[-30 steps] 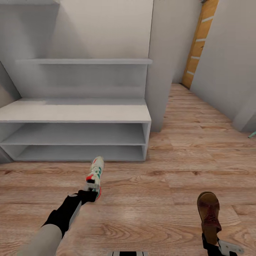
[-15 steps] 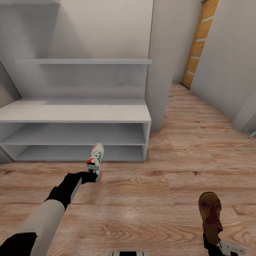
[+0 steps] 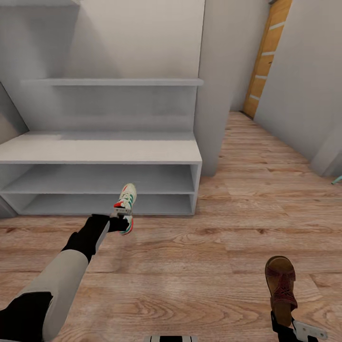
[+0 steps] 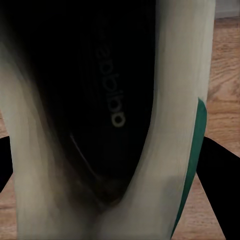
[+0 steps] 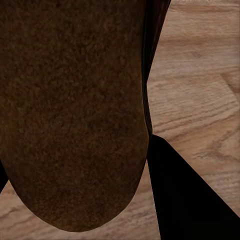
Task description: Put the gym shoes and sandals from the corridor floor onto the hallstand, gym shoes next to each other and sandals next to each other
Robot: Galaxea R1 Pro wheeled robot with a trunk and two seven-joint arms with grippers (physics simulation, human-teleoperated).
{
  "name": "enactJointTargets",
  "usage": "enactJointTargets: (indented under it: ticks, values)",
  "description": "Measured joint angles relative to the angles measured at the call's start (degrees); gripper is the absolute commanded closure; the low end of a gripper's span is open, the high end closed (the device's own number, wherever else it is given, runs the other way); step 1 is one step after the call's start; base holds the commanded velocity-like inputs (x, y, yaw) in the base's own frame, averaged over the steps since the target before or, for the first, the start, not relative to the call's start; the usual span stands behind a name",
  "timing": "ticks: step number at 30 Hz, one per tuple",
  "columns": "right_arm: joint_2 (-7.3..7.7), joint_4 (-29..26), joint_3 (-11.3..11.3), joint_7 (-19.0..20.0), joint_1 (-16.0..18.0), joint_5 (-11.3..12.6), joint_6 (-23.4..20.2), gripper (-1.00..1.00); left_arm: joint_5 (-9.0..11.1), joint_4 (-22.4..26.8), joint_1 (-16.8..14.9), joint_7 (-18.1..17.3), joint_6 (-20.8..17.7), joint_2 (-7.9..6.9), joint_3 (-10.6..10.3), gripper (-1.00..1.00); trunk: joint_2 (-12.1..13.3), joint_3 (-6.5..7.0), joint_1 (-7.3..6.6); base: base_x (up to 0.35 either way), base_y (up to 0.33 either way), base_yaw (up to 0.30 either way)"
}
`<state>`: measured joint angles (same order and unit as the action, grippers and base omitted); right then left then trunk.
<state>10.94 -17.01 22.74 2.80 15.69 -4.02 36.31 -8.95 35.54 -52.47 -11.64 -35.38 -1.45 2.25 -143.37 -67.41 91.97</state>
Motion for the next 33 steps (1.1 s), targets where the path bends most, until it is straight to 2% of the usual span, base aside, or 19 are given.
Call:
enactJointTargets:
  ticks: [5, 7, 9, 12, 16, 25, 30, 33]
  values:
    - [-0.12, 0.0, 0.02, 0.0, 0.0, 0.03, 0.0, 1.0, -0.06, 2.33, -0.44, 0.11, -0.37, -0.01, 0.05, 1.0, 0.0, 0.0, 0.0, 0.0, 0.0, 0.0]
    - [-0.17, 0.01, 0.07, 0.0, 0.0, 0.04, 0.0, 1.0, -0.18, 2.65, -0.56, 0.53, -0.31, 0.09, 0.04, 1.0, -0.02, -0.48, 0.06, 0.0, 0.0, 0.0]
    - [-0.18, 0.01, 0.1, 0.0, 0.0, 0.03, 0.0, 1.0, -0.32, 2.43, -0.54, 1.88, -0.25, 0.16, 0.02, 1.0, -0.05, -1.01, 0.11, 0.0, 0.0, 0.0]
    - [-0.13, 0.01, 0.1, 0.0, 0.0, 0.05, 0.0, 1.0, -0.77, 2.19, -0.22, 6.24, 0.33, 0.24, -0.08, 1.0, -0.09, -1.9, 0.19, 0.0, 0.0, 0.0]
    - [-0.03, 0.01, 0.09, 0.0, 0.0, 0.04, 0.0, 1.0, -0.74, 2.09, 0.03, 8.23, 0.72, 0.3, -0.12, 1.0, -0.14, -3.13, 0.29, 0.0, 0.0, 0.0]
    - [-0.01, 0.01, 0.09, 0.0, 0.0, 0.04, 0.0, 1.0, -0.64, 2.64, -0.33, 8.9, 0.91, 0.7, -0.2, 1.0, -0.26, -5.94, 0.52, 0.0, 0.0, 0.0]
    - [-0.01, 0.01, 0.09, 0.0, 0.0, 0.04, 0.0, 1.0, -0.58, 2.98, -1.37, 8.98, 0.91, 0.84, -1.72, 1.0, -0.33, -7.5, 0.65, 0.0, 0.0, 0.0]
    - [-0.01, 0.0, 0.09, -0.02, 0.0, 0.05, 0.0, 1.0, -0.68, 3.04, -2.89, 8.99, 0.91, 0.96, -2.06, 1.0, -0.34, -7.78, 0.64, 0.0, 0.0, 0.0]
